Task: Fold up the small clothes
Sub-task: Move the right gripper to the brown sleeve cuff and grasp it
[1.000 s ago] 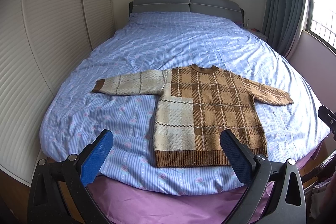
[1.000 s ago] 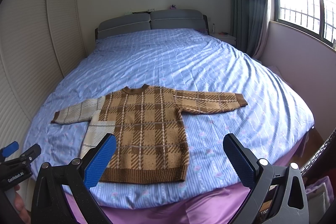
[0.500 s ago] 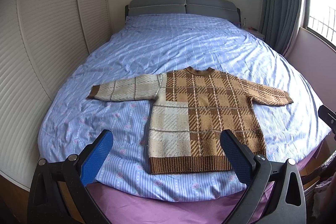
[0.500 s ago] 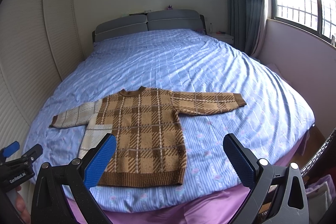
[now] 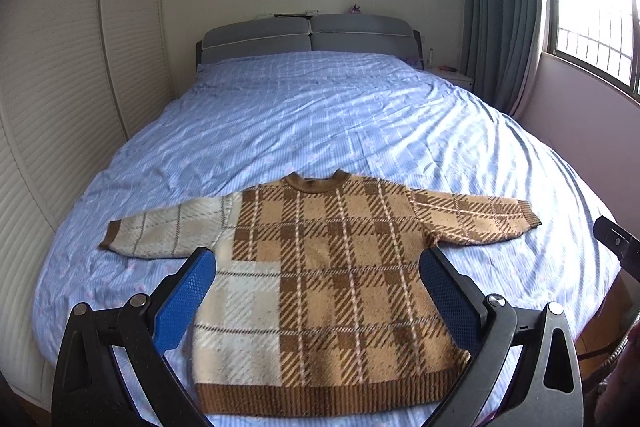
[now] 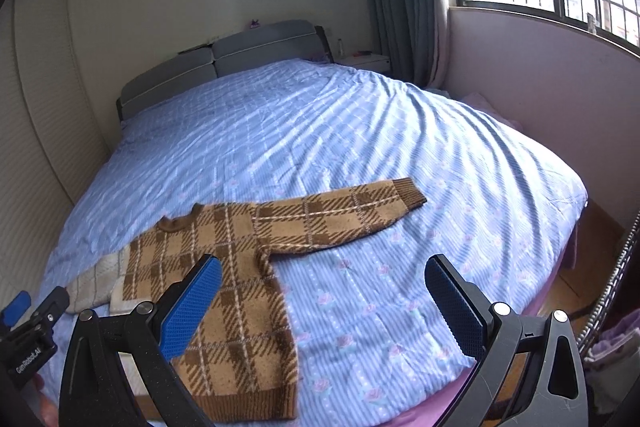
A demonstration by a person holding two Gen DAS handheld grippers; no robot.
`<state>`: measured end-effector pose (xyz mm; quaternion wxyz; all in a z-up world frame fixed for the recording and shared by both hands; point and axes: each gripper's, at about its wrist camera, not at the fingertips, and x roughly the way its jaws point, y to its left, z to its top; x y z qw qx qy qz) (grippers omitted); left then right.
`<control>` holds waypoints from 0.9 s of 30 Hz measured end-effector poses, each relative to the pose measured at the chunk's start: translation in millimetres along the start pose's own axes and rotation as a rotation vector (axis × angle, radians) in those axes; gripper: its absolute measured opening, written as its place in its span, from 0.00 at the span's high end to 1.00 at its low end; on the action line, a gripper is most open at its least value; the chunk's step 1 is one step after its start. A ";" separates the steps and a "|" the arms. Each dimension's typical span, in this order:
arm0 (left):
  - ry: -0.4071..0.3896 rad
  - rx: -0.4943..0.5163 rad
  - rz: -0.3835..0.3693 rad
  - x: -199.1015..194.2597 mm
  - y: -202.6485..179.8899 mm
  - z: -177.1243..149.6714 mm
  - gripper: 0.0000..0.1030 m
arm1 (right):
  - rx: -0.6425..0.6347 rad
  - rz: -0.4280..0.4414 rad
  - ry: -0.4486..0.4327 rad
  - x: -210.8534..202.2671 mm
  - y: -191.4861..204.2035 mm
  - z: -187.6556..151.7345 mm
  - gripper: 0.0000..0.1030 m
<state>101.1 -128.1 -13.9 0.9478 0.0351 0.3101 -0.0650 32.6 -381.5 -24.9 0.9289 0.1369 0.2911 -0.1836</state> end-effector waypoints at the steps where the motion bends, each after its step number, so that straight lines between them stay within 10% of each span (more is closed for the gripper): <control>1: -0.001 0.001 -0.009 9.7 -9.3 4.0 0.00 | 0.013 -0.007 -0.004 9.5 -7.4 5.2 0.01; 27: 0.080 0.036 -0.039 253.9 -184.9 23.8 0.00 | 0.294 -0.110 0.117 281.3 -151.1 28.2 0.43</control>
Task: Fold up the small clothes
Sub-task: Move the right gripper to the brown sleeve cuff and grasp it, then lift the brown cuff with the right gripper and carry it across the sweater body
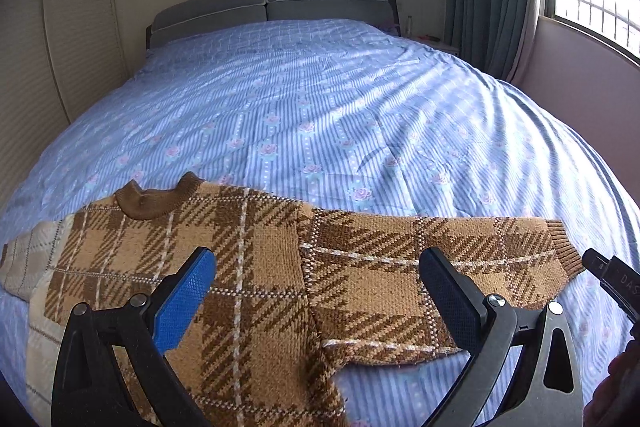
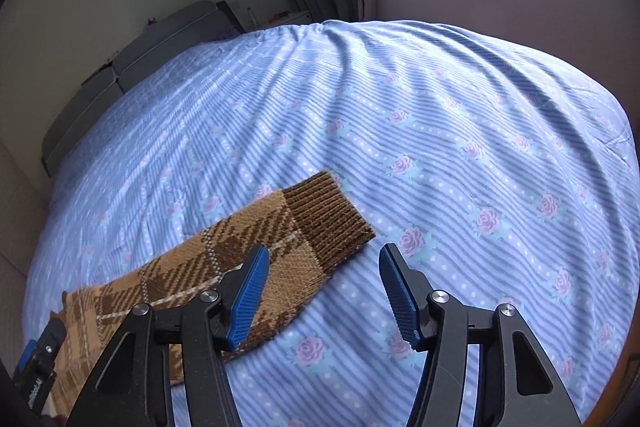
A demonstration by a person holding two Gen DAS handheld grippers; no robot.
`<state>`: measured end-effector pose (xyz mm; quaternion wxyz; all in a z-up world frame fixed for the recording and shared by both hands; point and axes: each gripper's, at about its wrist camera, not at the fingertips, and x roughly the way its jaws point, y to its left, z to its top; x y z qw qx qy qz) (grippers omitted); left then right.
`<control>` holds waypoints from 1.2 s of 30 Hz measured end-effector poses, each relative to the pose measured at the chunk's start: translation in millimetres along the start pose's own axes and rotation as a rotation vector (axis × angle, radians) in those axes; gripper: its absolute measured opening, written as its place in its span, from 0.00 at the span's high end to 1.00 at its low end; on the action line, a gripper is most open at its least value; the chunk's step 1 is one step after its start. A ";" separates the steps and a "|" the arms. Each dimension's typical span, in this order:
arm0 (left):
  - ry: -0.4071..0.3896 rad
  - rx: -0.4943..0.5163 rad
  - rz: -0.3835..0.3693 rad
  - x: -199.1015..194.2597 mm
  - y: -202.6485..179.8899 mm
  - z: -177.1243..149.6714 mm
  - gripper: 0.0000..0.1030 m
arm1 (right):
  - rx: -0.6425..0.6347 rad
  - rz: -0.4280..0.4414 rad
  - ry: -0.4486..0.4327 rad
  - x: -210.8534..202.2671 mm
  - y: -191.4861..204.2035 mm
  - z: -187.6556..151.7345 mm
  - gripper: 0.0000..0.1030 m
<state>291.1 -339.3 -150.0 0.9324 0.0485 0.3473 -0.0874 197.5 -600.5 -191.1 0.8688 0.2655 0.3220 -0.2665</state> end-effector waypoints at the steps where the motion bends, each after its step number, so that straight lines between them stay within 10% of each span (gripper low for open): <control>1: 0.003 -0.001 0.002 4.1 -2.2 0.8 0.00 | 0.009 -0.002 0.006 6.1 -2.3 0.7 0.43; 15: 0.048 0.008 0.002 31.1 -24.1 -5.3 0.00 | 0.080 0.025 0.073 63.2 -22.8 1.0 0.54; 20: 0.045 -0.009 0.007 29.0 -18.4 -1.0 0.00 | 0.100 0.070 0.073 65.0 -29.7 10.9 0.87; 36: -0.012 -0.112 0.053 -39.0 68.0 20.2 0.00 | -0.061 0.140 -0.130 -57.4 65.5 28.1 0.90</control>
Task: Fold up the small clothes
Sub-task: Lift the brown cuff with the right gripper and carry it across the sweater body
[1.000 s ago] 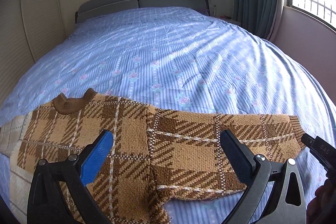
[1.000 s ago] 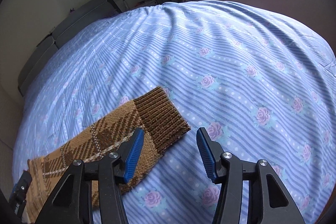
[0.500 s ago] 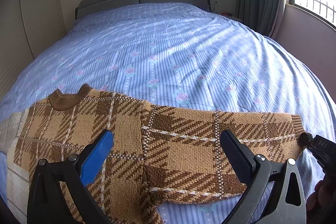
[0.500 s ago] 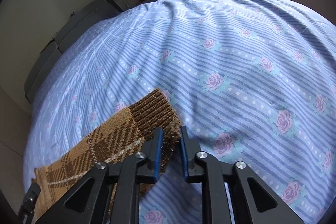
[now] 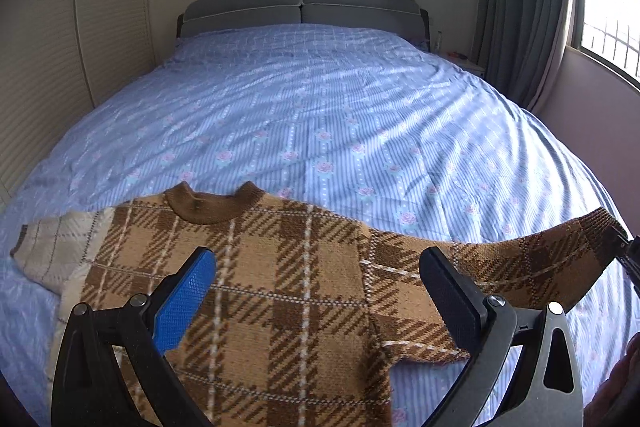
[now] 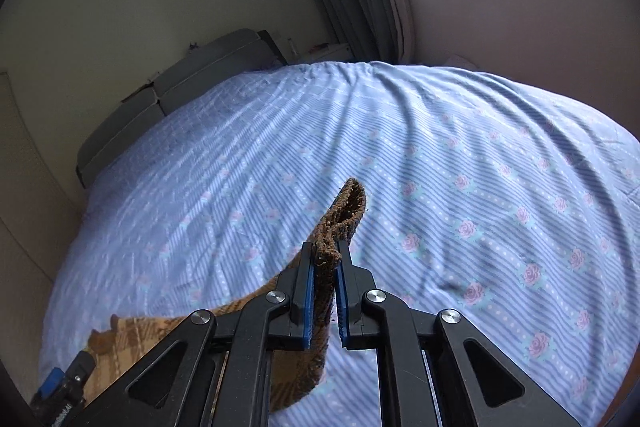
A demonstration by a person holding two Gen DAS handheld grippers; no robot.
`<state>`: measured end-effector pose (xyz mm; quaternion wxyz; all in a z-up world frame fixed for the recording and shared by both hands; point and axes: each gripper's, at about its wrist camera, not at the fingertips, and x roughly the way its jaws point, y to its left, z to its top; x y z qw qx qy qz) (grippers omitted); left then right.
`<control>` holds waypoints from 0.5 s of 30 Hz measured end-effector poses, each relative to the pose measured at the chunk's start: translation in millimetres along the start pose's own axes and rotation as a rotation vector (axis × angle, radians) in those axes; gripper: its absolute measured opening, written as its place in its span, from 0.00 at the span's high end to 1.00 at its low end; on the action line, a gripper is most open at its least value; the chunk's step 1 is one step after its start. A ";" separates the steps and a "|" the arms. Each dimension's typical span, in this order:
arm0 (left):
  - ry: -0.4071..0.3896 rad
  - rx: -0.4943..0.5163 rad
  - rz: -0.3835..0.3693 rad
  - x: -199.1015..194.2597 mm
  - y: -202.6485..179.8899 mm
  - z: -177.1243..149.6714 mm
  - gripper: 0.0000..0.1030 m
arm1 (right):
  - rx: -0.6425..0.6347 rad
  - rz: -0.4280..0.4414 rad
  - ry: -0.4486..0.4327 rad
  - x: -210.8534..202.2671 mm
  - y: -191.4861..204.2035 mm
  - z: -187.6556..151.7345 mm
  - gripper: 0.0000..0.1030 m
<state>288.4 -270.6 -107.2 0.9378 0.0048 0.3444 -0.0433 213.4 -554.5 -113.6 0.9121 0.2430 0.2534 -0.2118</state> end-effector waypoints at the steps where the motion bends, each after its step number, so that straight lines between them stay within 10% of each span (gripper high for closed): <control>1: -0.007 -0.007 0.008 -5.4 11.4 2.4 0.00 | -0.016 0.008 -0.014 -5.1 13.0 2.5 0.90; 15: -0.046 -0.166 0.192 -61.3 217.4 6.0 0.00 | -0.314 0.189 -0.072 -54.9 238.5 -65.6 0.90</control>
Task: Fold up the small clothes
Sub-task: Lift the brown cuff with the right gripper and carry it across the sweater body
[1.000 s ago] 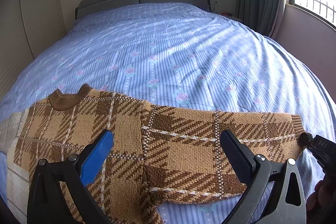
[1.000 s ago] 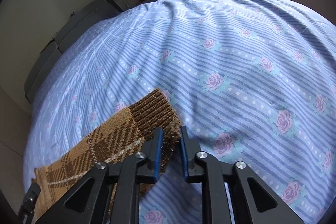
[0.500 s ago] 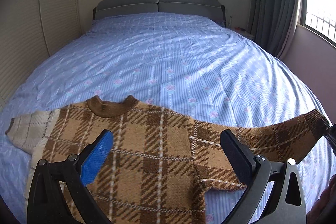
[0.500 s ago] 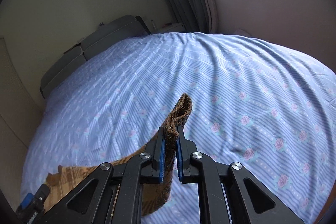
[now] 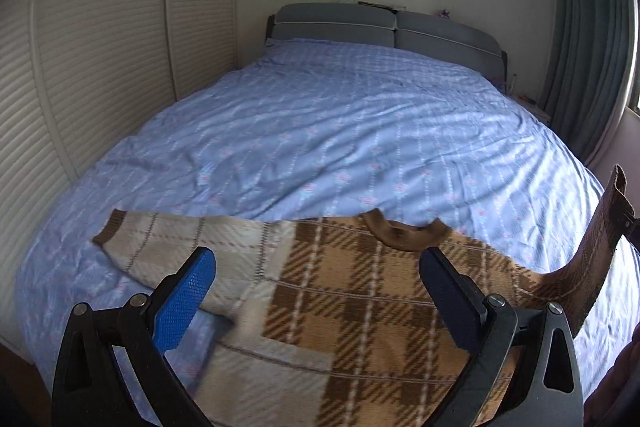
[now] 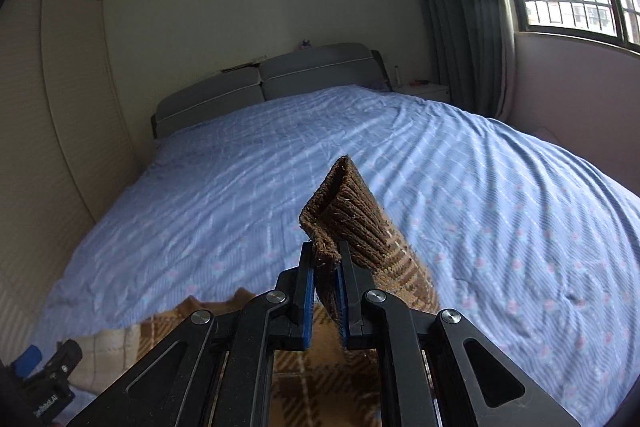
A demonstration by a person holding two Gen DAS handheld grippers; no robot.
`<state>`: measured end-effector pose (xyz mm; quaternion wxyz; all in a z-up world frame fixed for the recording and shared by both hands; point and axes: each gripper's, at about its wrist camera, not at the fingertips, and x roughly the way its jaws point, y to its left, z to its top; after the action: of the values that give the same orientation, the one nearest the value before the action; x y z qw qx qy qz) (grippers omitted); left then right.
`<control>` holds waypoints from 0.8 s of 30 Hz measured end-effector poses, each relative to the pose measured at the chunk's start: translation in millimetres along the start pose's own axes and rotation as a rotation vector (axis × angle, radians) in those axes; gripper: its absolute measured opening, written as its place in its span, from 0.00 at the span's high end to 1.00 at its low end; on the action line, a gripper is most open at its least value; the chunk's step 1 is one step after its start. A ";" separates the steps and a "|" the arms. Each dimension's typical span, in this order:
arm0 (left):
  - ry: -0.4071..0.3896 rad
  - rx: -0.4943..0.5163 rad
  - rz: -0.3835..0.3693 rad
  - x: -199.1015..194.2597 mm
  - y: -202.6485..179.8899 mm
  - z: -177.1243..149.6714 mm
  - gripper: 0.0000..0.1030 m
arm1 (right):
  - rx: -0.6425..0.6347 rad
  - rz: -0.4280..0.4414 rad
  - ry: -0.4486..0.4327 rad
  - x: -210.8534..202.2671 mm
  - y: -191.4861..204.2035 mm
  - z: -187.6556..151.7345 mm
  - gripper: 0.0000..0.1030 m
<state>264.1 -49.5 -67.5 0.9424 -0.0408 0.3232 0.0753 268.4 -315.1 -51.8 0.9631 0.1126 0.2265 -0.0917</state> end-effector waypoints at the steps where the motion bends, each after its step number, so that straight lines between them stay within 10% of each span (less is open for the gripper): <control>1: -0.001 -0.008 0.017 0.5 14.6 0.7 0.00 | -0.022 0.010 0.001 3.3 16.1 -2.4 0.90; 13: 0.064 -0.117 0.123 28.5 136.7 -16.8 0.00 | -0.321 0.113 0.122 54.3 188.4 -90.3 0.90; 24: 0.118 -0.145 0.140 53.5 165.8 -35.7 0.00 | -0.428 0.152 0.323 93.2 243.7 -164.1 0.89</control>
<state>256.4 115.5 -133.2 0.9088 -0.0909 0.3738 0.1615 337.8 -50.9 -194.7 0.9205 -0.0633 0.3824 0.0496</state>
